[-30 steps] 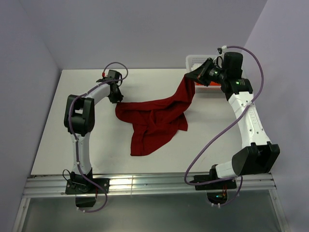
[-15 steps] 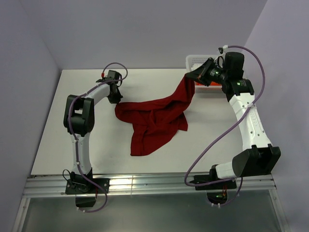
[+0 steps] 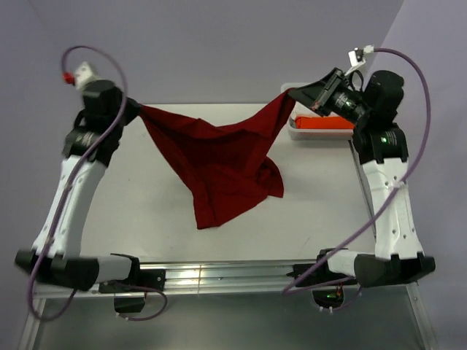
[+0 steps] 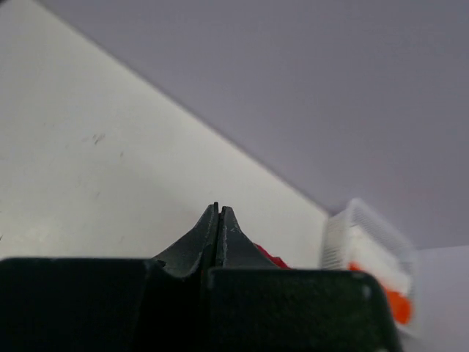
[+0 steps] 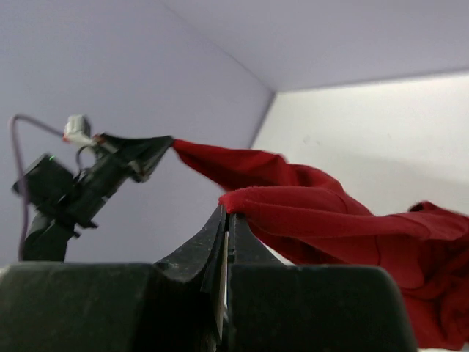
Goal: Roll the t-shirts
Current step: Flatten the tshirt
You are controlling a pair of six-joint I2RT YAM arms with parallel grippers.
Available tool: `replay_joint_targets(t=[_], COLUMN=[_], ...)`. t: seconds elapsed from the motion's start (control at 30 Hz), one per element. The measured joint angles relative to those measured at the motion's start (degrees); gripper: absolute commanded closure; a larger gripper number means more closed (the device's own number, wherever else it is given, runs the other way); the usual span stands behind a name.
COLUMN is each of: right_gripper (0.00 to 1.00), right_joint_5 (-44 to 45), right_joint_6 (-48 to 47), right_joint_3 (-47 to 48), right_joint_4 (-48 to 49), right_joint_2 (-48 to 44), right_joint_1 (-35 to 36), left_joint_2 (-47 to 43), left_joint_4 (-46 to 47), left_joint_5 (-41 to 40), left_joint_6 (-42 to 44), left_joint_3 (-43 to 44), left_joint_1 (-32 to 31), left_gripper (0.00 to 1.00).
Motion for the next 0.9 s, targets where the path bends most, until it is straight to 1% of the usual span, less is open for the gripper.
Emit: replay_joint_targets(t=[0.13, 0.2, 0.27, 0.37, 0.47, 0.57, 0.63, 0.73, 0.83, 0.9], right_gripper=[1.00, 1.00, 1.00, 1.00, 1.00, 1.00, 1.00, 1.00, 1.00, 1.00], right_joint_5=[-0.7, -0.9, -0.4, 1.2, 3.0, 5.4, 7.1, 7.9, 8.5, 9.2], right_joint_6=[0.7, 0.4, -0.3, -1.7, -2.6, -2.5, -2.1, -0.6, 2.1, 4.0], right_joint_3=[0.3, 2.8, 6.3, 10.8, 16.4, 22.3, 25.8, 31.3, 28.8, 23.6], right_joint_4=[4.0, 4.7, 6.0, 7.1, 8.3, 10.8, 11.2, 12.4, 14.8, 15.8], right_joint_2=[-8.4, -12.7, -16.3, -20.8, -24.4, -25.0, -24.2, -20.1, -17.0, -14.9], right_joint_1=[0.0, 0.0, 0.2, 0.7, 1.2, 1.4, 1.4, 1.4, 1.5, 1.5], left_joint_2=[-19.5, -27.7, -35.4, -42.2, -44.3, -43.6, -41.5, -36.6, -31.4, -27.8], left_joint_4=[3.1, 5.1, 6.7, 7.8, 8.0, 7.6, 6.6, 5.8, 5.9, 5.9], left_joint_5=[-2.1, -2.8, -3.7, -5.2, -6.3, -6.9, -7.6, -8.7, -10.4, -12.0], left_joint_6=[-2.1, -2.6, -2.8, -2.3, -1.2, 0.0, 0.9, 2.1, 3.2, 3.8], left_joint_3=[-3.7, -6.6, -8.8, -9.2, -7.8, -5.9, -3.8, 0.0, 1.8, 1.9], left_joint_1=[0.0, 0.0, 0.0, 0.0, 0.0, 0.0, 0.0, 0.0, 0.0, 0.0], left_gripper=[1.00, 1.00, 1.00, 1.00, 1.00, 1.00, 1.00, 1.00, 1.00, 1.00])
